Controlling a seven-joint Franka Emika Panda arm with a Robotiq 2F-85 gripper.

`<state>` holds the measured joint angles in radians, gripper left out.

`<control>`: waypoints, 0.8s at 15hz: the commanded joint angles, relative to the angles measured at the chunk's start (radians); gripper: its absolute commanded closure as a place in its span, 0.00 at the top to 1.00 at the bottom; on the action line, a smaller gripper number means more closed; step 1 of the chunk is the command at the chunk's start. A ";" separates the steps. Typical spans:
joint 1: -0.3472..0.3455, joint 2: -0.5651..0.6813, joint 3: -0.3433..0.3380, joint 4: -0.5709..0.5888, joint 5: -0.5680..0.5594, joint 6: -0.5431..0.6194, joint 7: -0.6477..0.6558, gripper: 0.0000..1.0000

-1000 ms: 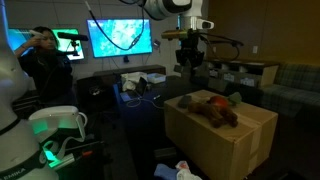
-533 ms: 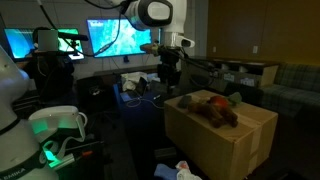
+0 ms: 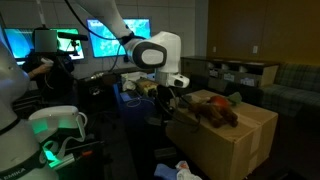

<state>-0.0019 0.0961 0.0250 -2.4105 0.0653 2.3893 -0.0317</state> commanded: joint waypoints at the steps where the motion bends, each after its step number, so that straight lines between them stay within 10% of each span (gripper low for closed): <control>1: -0.005 0.151 -0.018 0.015 0.003 0.154 0.026 0.31; 12: -0.068 0.413 -0.026 -0.003 0.032 0.369 0.020 0.31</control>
<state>-0.0474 0.4705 -0.0183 -2.4136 0.0717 2.7147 -0.0077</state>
